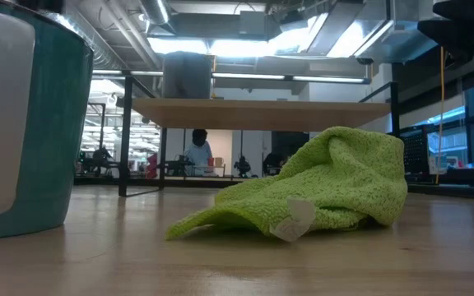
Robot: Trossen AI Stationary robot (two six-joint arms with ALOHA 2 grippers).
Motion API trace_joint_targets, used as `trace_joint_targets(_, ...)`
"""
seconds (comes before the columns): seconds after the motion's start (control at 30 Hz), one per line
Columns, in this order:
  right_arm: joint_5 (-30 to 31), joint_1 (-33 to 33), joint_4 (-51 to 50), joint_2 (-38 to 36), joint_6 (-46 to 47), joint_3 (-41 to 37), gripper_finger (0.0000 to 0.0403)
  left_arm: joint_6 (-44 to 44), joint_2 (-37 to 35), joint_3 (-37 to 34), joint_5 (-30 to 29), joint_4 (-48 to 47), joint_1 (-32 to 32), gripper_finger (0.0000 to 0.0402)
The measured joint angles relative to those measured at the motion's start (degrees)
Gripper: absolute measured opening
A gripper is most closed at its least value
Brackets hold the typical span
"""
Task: Stack small to large cups/mugs on shelf
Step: Put the light blue mug on the shelf
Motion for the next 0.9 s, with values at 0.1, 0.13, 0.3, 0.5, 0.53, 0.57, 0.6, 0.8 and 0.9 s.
trace_joint_targets(0.1, 0.0, 0.01, -0.01, 0.02, 0.0, 0.0, 0.0181, -7.01, 1.5, -2.48, -0.13, 6.91, -6.14, 0.0088)
trace_joint_targets(0.13, 0.0, 0.0, 0.01, 0.0, 0.01, 0.0, 0.0181, -9.23, 1.85, -2.75, -0.47, 9.62, -7.77, 0.0092)
trace_joint_targets(0.3, 0.0, -0.01, 0.0, 0.0, 0.01, 0.0, 0.0181, -20.33, 3.14, -2.77, -6.38, 17.52, -12.59, 0.0104)
trace_joint_targets(0.5, 0.0, -0.02, 0.01, 0.0, 0.0, 0.0, 0.0181, -32.29, 6.22, -2.77, -9.28, 18.59, -16.82, 0.0105)
trace_joint_targets(0.53, 0.0, 0.0, 0.01, 0.02, 0.01, 0.0, 0.0181, -33.26, 7.2, -2.75, -9.28, 19.3, -17.56, 0.0106)
trace_joint_targets(0.57, 0.0, 0.0, 0.0, 0.0, 0.01, 0.0, 0.0181, -33.94, 8.3, -2.74, -9.27, 19.96, -18.23, 0.0106)
trace_joint_targets(0.6, 0.0, -0.01, -0.01, 0.0, 0.01, 0.0, 0.0181, -34.45, 9.42, -2.74, -9.27, 20.69, -18.69, 0.0106)
trace_joint_targets(0.8, 0.0, -0.02, -0.01, 0.0, 0.02, 0.0, 0.0181, -37.09, 15.32, -2.77, -9.64, 21.88, -19.5, 0.0106)
trace_joint_targets(0.9, 0.0, 0.0, -0.01, 0.0, 0.0, 0.0, 0.0181, -38.56, 16.81, -2.77, -10.35, 23.93, -19.5, 0.0106)
